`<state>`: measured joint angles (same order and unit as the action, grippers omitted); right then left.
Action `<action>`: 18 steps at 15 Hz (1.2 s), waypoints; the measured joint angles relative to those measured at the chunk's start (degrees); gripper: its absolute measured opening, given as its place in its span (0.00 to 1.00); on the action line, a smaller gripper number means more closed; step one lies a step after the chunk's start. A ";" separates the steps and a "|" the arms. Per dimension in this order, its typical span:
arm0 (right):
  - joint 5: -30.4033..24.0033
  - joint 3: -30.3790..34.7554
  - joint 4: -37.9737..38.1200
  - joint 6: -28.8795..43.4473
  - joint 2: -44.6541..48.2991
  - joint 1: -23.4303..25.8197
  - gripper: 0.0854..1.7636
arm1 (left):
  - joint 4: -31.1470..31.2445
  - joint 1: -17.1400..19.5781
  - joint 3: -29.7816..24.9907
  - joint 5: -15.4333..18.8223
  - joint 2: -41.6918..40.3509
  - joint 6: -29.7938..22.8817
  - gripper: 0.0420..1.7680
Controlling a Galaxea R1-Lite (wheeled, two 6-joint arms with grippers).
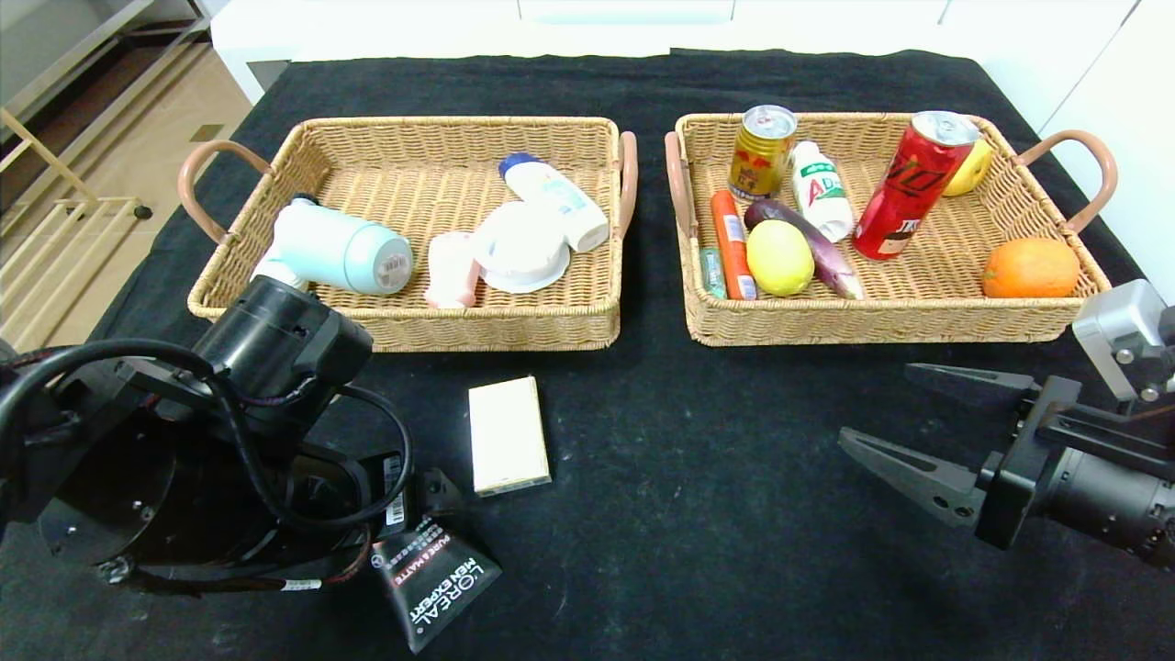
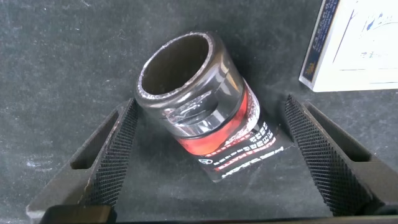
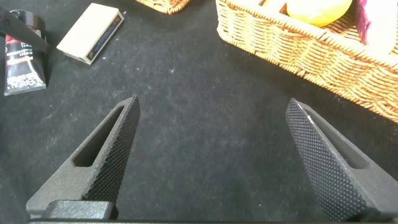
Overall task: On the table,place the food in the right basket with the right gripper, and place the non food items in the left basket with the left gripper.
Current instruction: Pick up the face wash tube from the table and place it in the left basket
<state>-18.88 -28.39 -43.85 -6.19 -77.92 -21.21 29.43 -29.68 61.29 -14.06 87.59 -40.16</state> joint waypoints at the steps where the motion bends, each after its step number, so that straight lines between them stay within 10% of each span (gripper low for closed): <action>1: 0.01 0.00 0.00 0.02 -0.07 0.02 0.97 | 0.04 0.02 -0.09 0.00 0.06 -0.02 0.97; 8: -0.05 0.09 -0.38 0.02 -0.20 0.07 0.97 | 0.00 0.06 -0.16 0.13 0.69 -0.05 0.97; 13: -0.02 0.11 -0.38 0.00 -0.20 0.05 0.97 | -0.02 0.09 0.04 -0.02 1.28 0.00 0.53; 18: -0.05 0.11 -0.38 0.05 -0.29 0.07 0.97 | 0.00 0.06 0.11 -0.07 1.71 -0.02 0.45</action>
<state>-18.93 -28.28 -44.23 -6.14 -78.21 -21.14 29.43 -29.62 61.40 -14.13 89.30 -40.18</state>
